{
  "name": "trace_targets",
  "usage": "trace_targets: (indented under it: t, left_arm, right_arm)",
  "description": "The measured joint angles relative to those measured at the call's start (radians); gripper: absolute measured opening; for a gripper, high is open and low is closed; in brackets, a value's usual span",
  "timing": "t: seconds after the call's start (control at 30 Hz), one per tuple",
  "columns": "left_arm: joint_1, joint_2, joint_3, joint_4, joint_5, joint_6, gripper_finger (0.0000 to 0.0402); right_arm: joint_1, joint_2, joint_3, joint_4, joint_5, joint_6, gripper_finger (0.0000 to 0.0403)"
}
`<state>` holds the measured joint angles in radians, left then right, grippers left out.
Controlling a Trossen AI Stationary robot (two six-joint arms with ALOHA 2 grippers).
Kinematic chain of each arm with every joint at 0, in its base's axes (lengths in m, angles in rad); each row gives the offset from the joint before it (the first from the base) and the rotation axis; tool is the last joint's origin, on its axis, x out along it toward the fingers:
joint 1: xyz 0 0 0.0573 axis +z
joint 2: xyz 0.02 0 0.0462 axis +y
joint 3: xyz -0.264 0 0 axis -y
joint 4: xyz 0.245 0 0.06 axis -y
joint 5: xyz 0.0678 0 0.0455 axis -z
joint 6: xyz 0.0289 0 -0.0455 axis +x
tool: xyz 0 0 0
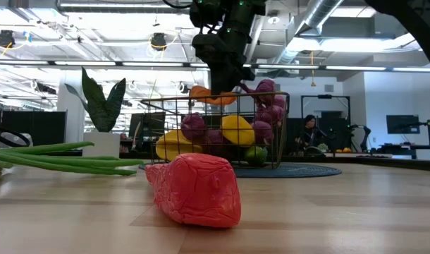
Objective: Build produce basket
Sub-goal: Put the yellow chili pepper into the wire basket
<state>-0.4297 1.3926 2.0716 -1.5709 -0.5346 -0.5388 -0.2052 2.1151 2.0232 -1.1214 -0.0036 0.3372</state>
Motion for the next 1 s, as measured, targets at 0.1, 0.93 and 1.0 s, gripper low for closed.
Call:
trace_targets:
  t: [0.1,0.93,1.0]
  left_arm:
    - [0.0,0.0,0.0,0.0,0.0,0.0,0.0329]
    - [0.0,0.0,0.0,0.0,-0.012,0.0,0.0329]
    - [0.0,0.0,0.0,0.0,-0.013,0.0,0.0329]
  right_arm:
    - [-0.003,0.0,0.0,0.009,0.0,0.001,0.0099]
    - [0.035,0.0,0.0,0.113,-0.001,0.094,0.0018]
    - [0.036,0.0,0.0,0.131,0.002,0.118,0.0018]
